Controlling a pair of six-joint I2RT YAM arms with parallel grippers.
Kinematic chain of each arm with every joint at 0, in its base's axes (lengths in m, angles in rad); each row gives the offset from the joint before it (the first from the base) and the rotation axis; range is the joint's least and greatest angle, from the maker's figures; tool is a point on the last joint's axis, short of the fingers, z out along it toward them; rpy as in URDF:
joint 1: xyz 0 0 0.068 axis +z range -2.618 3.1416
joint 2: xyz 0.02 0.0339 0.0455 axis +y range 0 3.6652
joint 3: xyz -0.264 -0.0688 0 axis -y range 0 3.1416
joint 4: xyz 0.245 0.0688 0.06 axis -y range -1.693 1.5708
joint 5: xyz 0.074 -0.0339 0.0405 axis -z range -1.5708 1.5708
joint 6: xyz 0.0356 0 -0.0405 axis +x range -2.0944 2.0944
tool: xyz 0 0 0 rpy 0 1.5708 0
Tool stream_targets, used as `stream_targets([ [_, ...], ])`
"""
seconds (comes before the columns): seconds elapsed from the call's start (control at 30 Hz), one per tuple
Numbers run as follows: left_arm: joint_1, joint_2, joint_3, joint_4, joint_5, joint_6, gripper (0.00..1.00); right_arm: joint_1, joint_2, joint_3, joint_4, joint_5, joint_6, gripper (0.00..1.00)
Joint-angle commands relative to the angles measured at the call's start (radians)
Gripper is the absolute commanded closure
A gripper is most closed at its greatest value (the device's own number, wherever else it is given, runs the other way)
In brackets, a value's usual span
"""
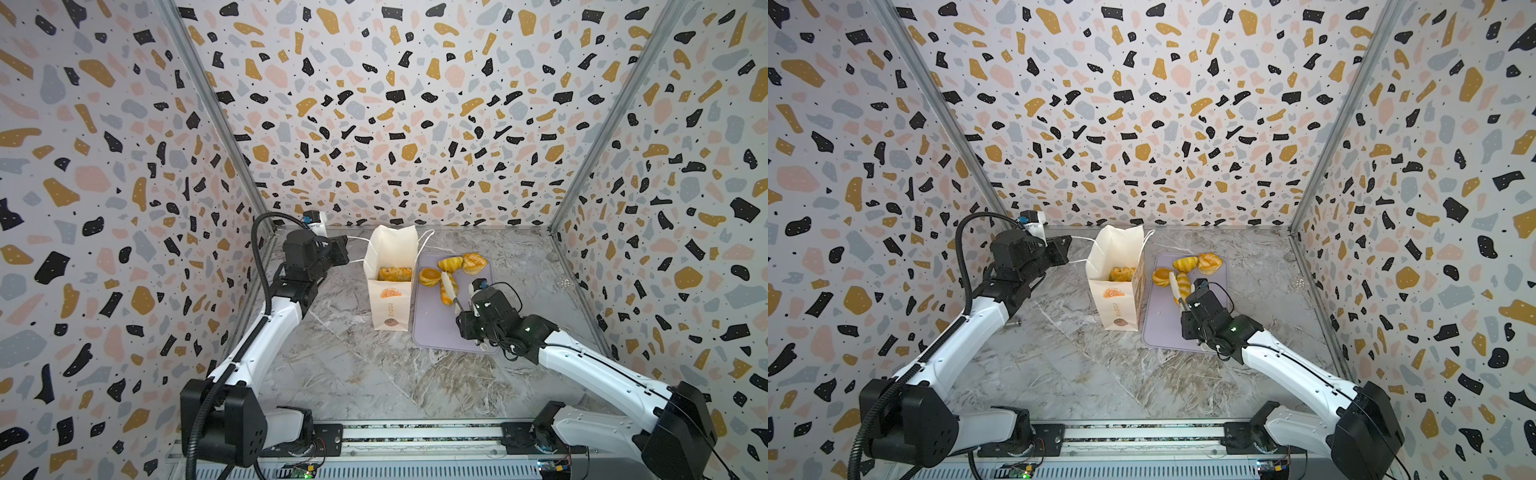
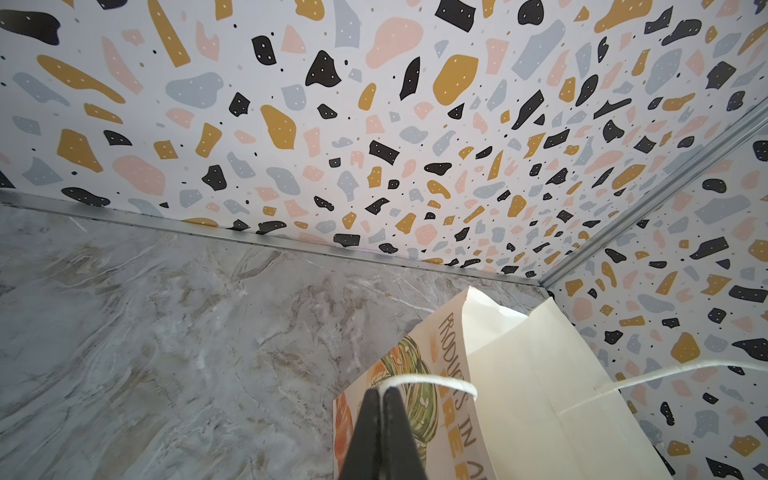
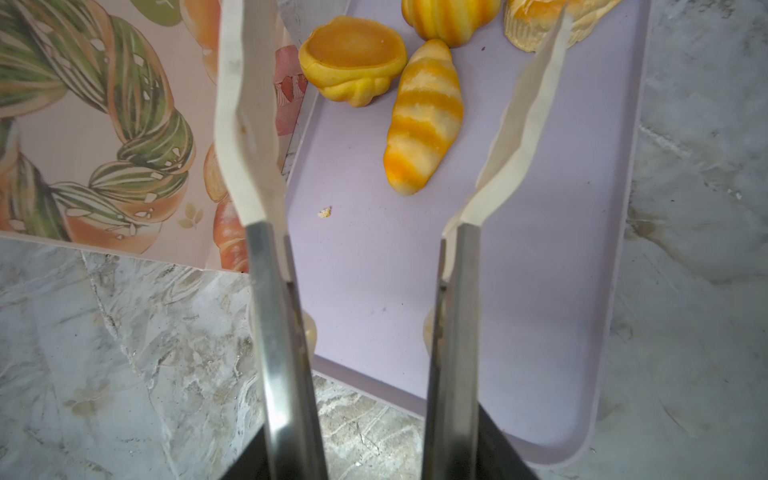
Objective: Place the fake bread into the paper bag
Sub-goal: 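Lower the open tongs around another striped croissant on the tray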
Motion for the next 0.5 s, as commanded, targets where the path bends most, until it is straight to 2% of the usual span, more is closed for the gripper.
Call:
stream_targets([
  [0.0,-0.006,0.004,0.027,0.007,0.012,-0.002,1.0,-0.004,0.012,0.013,0.011,0.001,-0.001,0.47],
  [0.47,-0.006,0.005,0.027,0.006,0.01,-0.002,1.0,-0.004,0.119,0.022,0.017,-0.019,-0.009,0.46],
])
